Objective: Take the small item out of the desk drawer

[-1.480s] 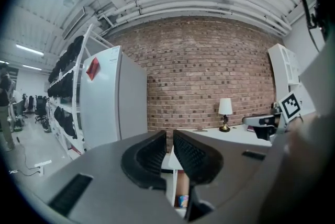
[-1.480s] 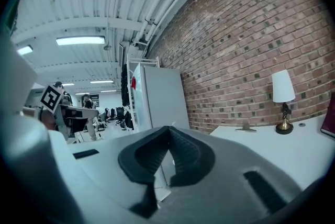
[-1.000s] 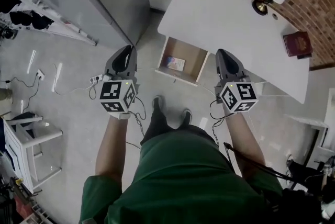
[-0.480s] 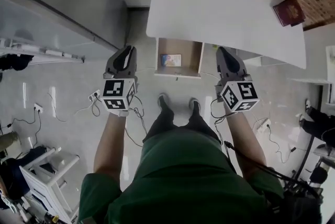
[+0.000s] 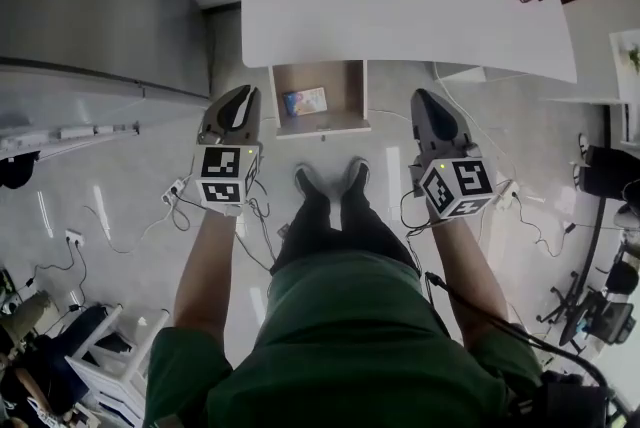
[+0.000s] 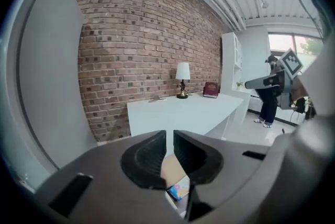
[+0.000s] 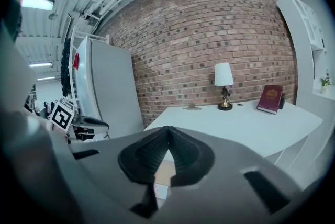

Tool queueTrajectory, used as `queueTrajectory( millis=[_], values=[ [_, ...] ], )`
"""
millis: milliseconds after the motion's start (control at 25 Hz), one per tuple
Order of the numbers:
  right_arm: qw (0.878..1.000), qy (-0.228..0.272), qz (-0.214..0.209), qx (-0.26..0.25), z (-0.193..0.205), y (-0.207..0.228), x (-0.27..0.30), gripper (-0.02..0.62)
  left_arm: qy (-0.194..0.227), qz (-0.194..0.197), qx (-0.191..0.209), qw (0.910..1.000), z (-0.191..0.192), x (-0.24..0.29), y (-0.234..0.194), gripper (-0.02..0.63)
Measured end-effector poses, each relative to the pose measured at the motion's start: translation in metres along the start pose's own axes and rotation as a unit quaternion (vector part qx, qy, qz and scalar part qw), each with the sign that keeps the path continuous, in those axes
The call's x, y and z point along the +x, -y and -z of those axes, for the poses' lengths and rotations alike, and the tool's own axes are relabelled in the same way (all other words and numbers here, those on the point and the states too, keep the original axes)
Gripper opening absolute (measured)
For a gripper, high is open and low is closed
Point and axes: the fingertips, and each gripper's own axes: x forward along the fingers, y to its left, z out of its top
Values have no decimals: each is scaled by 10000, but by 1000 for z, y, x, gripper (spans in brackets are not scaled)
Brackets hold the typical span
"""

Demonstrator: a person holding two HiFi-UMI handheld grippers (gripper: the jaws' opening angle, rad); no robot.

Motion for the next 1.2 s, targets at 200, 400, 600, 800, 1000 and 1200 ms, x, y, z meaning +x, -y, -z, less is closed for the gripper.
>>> queueTrajectory(
  millis=[200,400,600,800,1000,1200],
  values=[
    [10000,-41,-32,-36,17,18,15,5,-118,47,50,9999,7,23,14,38],
    [9996,-149,-165,-194,42,26,35,5,-557,177,264,9979,42,56,24,38],
    [9985,-325,-382,-223,72,26,54,5,-987,377,885,9905,83,91,32,38],
    [9978,-447,-478,-101,97,29,61,5,-1522,794,1305,9765,124,123,51,38],
    [9973,-571,-463,-6,120,39,63,5,-1920,998,1217,9687,160,156,64,38],
    [9969,-659,-351,237,149,53,66,5,-2361,1372,1587,9488,208,184,80,40]
  ],
)
